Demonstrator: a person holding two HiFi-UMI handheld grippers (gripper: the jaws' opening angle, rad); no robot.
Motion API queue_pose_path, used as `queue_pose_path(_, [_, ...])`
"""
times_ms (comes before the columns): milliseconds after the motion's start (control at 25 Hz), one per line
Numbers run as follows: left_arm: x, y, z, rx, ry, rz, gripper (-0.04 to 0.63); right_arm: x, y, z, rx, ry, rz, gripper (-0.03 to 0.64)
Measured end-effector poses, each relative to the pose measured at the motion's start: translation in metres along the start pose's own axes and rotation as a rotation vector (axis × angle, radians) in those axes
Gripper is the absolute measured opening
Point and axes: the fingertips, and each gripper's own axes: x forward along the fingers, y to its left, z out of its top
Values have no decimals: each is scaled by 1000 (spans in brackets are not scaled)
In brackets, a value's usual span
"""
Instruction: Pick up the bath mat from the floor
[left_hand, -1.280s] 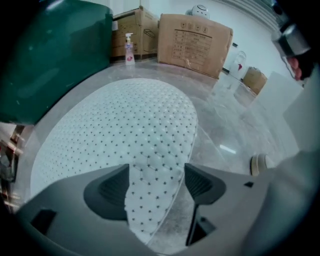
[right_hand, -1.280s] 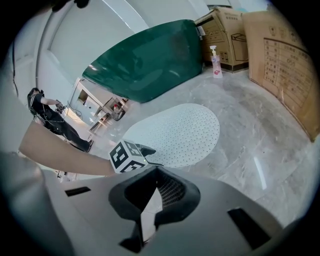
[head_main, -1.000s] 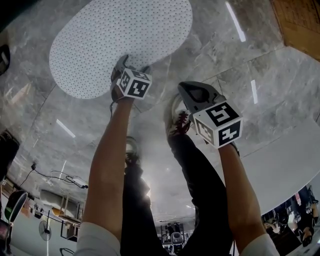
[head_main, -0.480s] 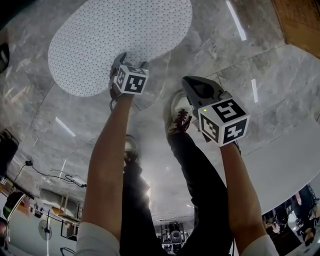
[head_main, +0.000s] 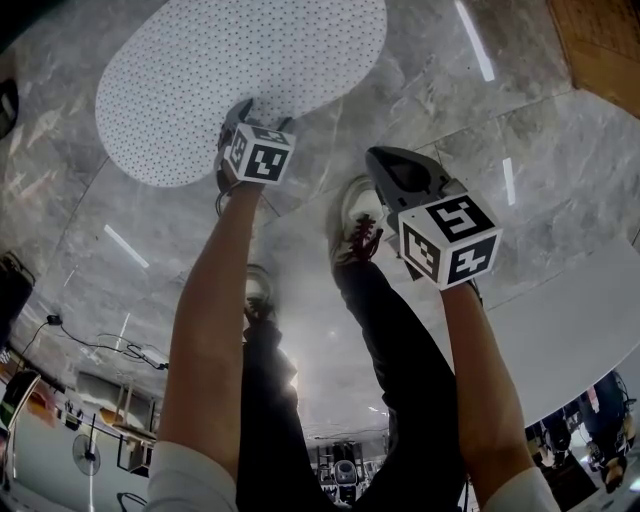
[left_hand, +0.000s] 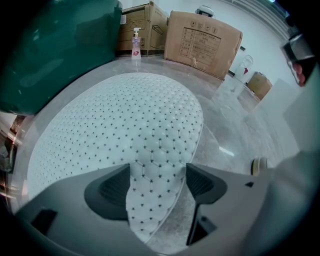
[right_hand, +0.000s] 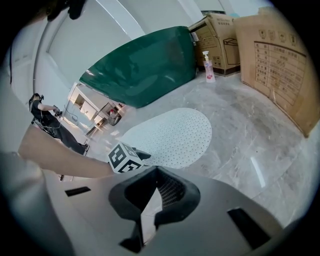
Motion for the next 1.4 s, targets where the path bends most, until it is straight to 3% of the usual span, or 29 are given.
queue_pose_path(200, [0,0,1,10,-9,5,352,0,-1,-3,-1,5,-3,15])
queue_pose_path(360, [-3,-6,0,18,-40,45,310,0,0,-3,-6,9,-3,15])
queue_pose_path(480, [-4,-9,0,11,-50,31,280,1,3,-2,-12,12,0,15])
queue_pose_path(600, [-5,-6,1,-18,-43,1,208,3,3,-2,-19,17,0,15])
queue_pose_path(640, [-5,-2,1,-26,-37,4,109,3,3,-2,-17,16,-2,15])
queue_pose_path(840, [-5,1,0,39,-26,40,110,2,5,-1,-20,14,0,15])
queue_pose_path(1080, [-5,3,1,0,-27,43,92,2,4,-2,-25,20,-5,15])
queue_pose_path(1400, [-13,12,4,-68,-60,124,45,0,2,-1,-28,18,-6,15])
